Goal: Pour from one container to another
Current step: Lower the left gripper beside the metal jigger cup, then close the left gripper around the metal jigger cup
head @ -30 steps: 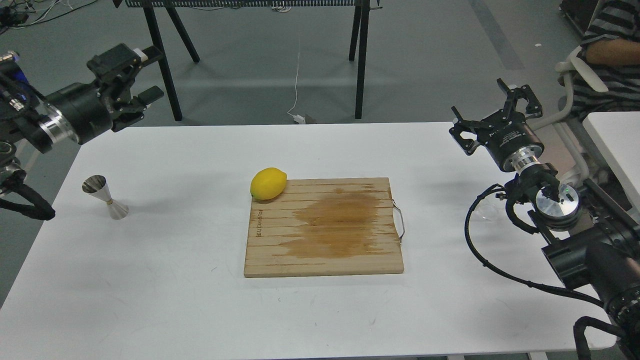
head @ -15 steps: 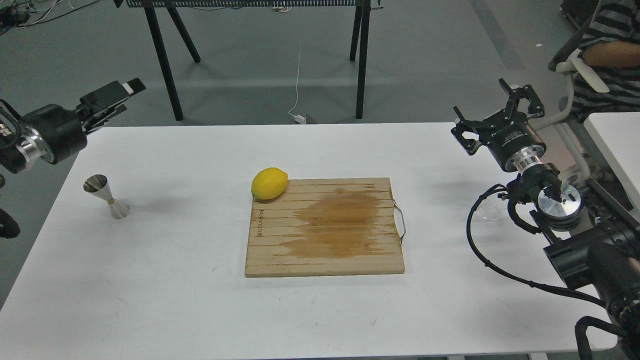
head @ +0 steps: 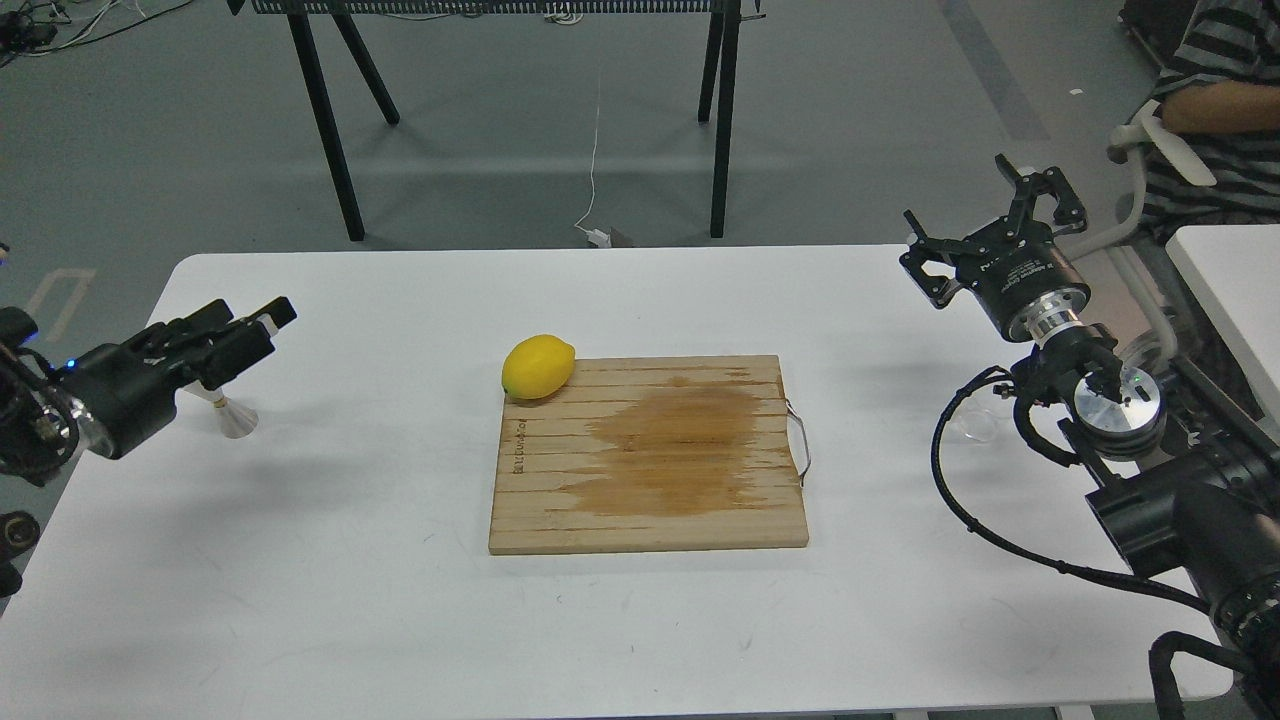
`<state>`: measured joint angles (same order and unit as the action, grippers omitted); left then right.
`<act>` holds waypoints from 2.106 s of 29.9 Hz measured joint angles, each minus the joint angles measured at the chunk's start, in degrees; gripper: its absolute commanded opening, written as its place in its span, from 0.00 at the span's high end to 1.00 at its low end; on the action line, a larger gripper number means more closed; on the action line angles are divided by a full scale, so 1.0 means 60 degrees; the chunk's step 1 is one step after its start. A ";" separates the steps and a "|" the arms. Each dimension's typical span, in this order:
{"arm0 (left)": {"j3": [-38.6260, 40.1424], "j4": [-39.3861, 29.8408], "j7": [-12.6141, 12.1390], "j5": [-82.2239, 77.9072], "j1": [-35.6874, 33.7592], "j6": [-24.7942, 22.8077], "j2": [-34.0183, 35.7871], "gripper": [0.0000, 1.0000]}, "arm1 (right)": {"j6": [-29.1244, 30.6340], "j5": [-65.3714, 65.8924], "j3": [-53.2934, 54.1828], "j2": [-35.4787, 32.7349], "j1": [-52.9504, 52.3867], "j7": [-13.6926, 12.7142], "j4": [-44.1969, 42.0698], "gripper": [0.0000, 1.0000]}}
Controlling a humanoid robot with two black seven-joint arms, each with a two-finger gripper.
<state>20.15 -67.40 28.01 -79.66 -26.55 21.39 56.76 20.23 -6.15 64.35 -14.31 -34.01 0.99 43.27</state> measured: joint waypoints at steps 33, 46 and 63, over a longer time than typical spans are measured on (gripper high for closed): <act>0.0056 0.7060 -0.0013 -0.0785 0.0017 0.0882 -0.4071 0.03 | 0.0063 -0.0001 0.0013 -0.0032 -0.0001 -0.0019 -0.0062 0.01; 0.0037 0.9030 -0.0001 -0.0676 -0.0792 0.0178 -0.5274 0.14 | 0.0062 -0.0001 0.0020 -0.0033 -0.0067 -0.0019 -0.0031 0.01; 0.0009 0.9989 -0.0002 -0.0641 -0.1025 -0.0269 -0.5791 0.79 | 0.0057 -0.0001 0.0028 -0.0045 -0.0087 -0.0019 -0.0019 0.01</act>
<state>20.20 -7.46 28.00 -83.51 -32.71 19.78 22.01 20.57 -6.15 64.51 -14.58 -34.54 0.88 43.16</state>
